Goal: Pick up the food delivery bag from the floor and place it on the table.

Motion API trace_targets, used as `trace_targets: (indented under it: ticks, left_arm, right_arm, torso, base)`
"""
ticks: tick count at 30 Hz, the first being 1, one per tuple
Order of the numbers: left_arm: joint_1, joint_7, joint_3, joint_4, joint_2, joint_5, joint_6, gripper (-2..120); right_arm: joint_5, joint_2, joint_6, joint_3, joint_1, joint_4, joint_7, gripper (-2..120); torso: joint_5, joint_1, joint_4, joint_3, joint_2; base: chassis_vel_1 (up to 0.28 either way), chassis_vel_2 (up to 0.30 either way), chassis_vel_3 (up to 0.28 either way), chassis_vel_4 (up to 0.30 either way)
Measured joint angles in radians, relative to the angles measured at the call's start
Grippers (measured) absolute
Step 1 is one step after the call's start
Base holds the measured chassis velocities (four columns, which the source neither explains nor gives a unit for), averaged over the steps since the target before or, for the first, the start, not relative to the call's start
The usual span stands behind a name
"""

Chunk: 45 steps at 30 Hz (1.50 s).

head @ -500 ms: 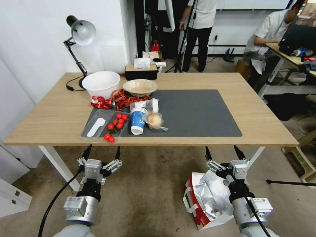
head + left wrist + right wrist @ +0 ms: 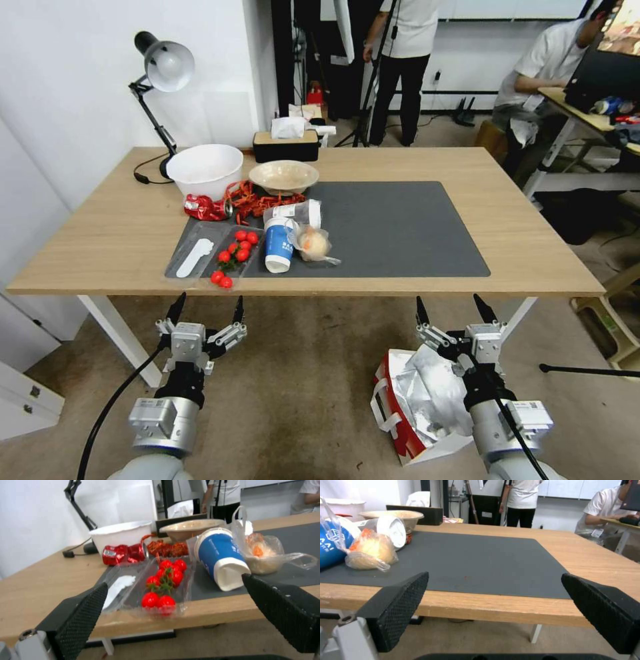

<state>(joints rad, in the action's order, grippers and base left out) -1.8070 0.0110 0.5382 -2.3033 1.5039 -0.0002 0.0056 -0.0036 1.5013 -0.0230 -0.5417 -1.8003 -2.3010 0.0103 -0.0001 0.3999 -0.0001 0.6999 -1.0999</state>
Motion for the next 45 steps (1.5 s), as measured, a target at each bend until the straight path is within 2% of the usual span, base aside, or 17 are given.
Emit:
trace_targets:
  ticks: [1,3,4,5,7,8,9,10,11,12,13,15,18,25,32,38,45]
  left_arm:
    - [0.000,0.000,0.000,0.000,0.000,0.000,0.000,100]
    - [-0.037,0.056,-0.068,-0.031,0.026,-0.008,0.044,100]
    - [-0.037,0.056,-0.068,-0.031,0.026,-0.008,0.044,100]
    - [-0.052,0.079,-0.093,-0.043,0.036,-0.012,0.061,100]
    - [-0.107,0.164,-0.191,-0.088,0.074,-0.025,0.128,100]
    - [-0.107,0.164,-0.191,-0.088,0.074,-0.025,0.128,100]
    - [-0.129,0.197,-0.231,-0.105,0.088,-0.030,0.154,100]
    - [-0.153,0.221,-0.267,-0.112,0.102,-0.034,0.145,100]
    - [-0.163,0.220,-0.278,-0.098,0.104,-0.037,0.081,100]
    - [-0.163,0.220,-0.278,-0.098,0.104,-0.037,0.081,100]
    - [-0.167,0.213,-0.278,-0.081,0.104,-0.033,0.024,100]
    - [-0.172,0.204,-0.278,-0.062,0.103,-0.035,-0.033,100]
    - [-0.176,0.200,-0.278,-0.050,0.103,-0.038,-0.060,100]
    - [-0.173,0.193,-0.275,-0.042,0.103,-0.043,-0.071,100]
    - [-0.138,0.159,-0.251,-0.017,0.108,-0.040,-0.061,100]
    - [-0.060,0.127,-0.195,0.044,0.093,-0.077,-0.057,100]
    - [-0.019,0.090,-0.164,0.093,0.063,-0.062,-0.080,100]
  right_arm:
    - [0.000,0.000,0.000,0.000,0.000,0.000,0.000,100]
    - [-0.014,0.007,-0.061,0.027,-0.002,-0.006,0.029,100]
    - [-0.014,0.007,-0.061,0.027,-0.002,-0.006,0.029,100]
    - [-0.022,0.010,-0.090,0.039,-0.004,-0.009,0.043,100]
    - [-0.047,0.021,-0.189,0.080,-0.008,-0.020,0.091,100]
    - [-0.047,0.021,-0.189,0.080,-0.008,-0.020,0.091,100]
    - [-0.046,0.023,-0.214,0.085,-0.006,-0.026,0.108,100]
    - [-0.041,0.023,-0.222,0.081,-0.001,-0.030,0.119,100]
    - [-0.040,0.023,-0.223,0.081,-0.001,-0.030,0.122,100]
    - [-0.040,0.023,-0.223,0.081,-0.001,-0.030,0.122,100]
    - [-0.039,0.023,-0.222,0.080,0.001,-0.028,0.123,100]
    - [-0.040,0.023,-0.216,0.080,0.002,-0.024,0.124,100]
    - [-0.041,0.022,-0.208,0.076,0.005,-0.020,0.124,100]
    - [-0.040,0.015,-0.199,0.063,0.011,-0.015,0.121,100]
    - [-0.040,0.010,-0.185,0.056,0.010,-0.005,0.119,100]
    - [-0.039,-0.004,-0.179,0.045,0.012,0.009,0.119,100]
    - [-0.038,-0.012,-0.170,0.038,0.012,0.022,0.122,100]
  torso:
    - [0.0000,0.000,0.0000,0.000,0.000]
    - [0.0003,0.000,0.0000,0.000,0.000]
    - [0.0003,0.000,0.0000,0.000,0.000]
    - [0.0003,0.000,0.0002,0.000,0.000]
    - [0.0004,0.000,0.0001,0.000,0.000]
    - [0.0004,0.000,0.0001,0.000,0.000]
    - [0.0006,0.000,0.0001,0.000,0.000]
    - [0.0003,0.000,0.0003,0.000,0.000]
    - [0.0002,0.000,0.0002,0.000,0.000]
    - [0.0002,0.000,0.0002,0.000,0.000]
    - [0.0003,0.000,0.0001,0.000,0.000]
    - [-0.0001,0.000,0.0000,0.000,0.000]
    - [0.0001,0.000,0.0000,0.000,0.000]
    - [0.0001,0.000,0.0000,0.000,0.000]
    - [0.0001,-0.001,0.0001,-0.001,0.001]
    - [0.0001,-0.012,0.0000,-0.015,0.027]
    - [-0.0001,-0.024,0.0001,-0.030,0.053]
  base:
    - [0.000,0.000,0.000,0.000]
    - [0.000,0.000,0.000,0.000]
    - [0.000,0.000,0.000,0.000]
    - [0.000,0.000,0.000,0.000]
    - [0.000,0.000,0.000,0.000]
    - [0.000,0.000,0.000,0.000]
    - [0.000,0.000,0.000,0.000]
    - [0.000,0.000,0.000,0.000]
    - [0.000,0.000,0.000,0.000]
    - [0.000,0.000,0.000,0.000]
    - [0.000,0.000,0.000,0.000]
    - [0.000,0.000,0.000,0.000]
    - [0.000,0.000,0.000,0.000]
    - [0.000,0.000,0.000,0.000]
    - [0.000,0.000,0.000,0.000]
    - [0.000,0.000,0.000,0.000]
    - [0.000,0.000,0.000,0.000]
